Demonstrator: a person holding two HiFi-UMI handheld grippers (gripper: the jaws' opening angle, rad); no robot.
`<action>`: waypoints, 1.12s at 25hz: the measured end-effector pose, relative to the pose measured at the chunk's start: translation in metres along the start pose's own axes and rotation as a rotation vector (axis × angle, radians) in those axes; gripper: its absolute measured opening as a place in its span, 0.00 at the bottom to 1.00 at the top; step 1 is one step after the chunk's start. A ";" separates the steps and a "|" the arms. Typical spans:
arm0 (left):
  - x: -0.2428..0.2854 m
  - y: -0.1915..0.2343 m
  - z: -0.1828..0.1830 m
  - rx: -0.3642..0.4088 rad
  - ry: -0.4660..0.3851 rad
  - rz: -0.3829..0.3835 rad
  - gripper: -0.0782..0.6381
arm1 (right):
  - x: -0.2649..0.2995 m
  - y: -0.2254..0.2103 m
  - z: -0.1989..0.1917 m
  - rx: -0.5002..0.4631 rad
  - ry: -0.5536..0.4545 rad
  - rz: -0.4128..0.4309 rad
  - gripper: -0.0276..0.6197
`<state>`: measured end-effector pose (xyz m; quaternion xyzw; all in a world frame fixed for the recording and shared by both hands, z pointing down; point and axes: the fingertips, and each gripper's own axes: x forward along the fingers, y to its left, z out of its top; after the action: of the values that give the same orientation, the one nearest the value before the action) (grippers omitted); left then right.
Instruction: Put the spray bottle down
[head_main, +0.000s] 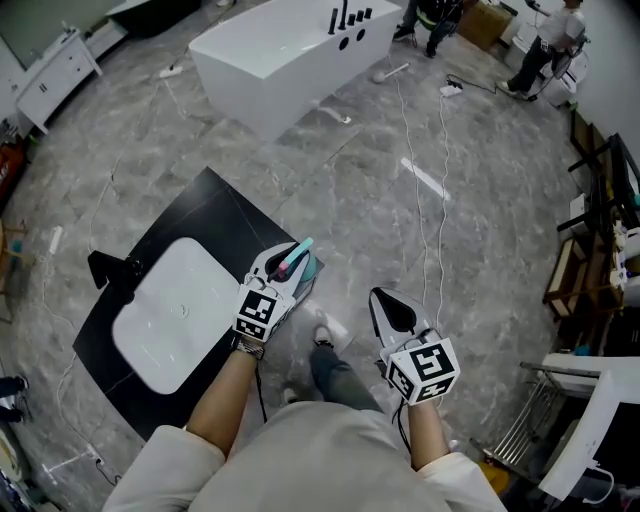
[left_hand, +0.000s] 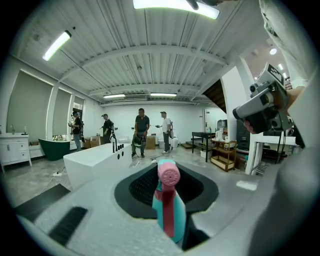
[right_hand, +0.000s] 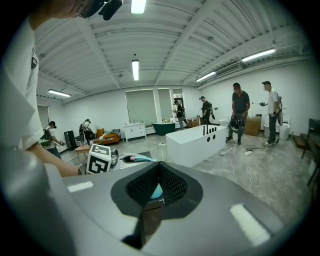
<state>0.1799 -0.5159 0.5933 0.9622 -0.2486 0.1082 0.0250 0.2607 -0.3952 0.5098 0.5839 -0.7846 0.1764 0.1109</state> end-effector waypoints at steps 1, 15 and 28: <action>0.001 -0.001 0.001 0.007 -0.003 -0.004 0.24 | 0.000 -0.001 0.000 0.000 0.002 -0.003 0.05; -0.003 0.003 -0.005 -0.021 0.012 0.017 0.31 | 0.004 -0.002 -0.001 0.002 0.016 0.004 0.05; -0.036 0.000 -0.001 -0.045 -0.003 0.042 0.37 | -0.002 0.009 0.001 -0.027 0.004 0.001 0.05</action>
<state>0.1486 -0.4988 0.5864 0.9562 -0.2710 0.1015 0.0439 0.2530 -0.3912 0.5069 0.5816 -0.7870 0.1671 0.1203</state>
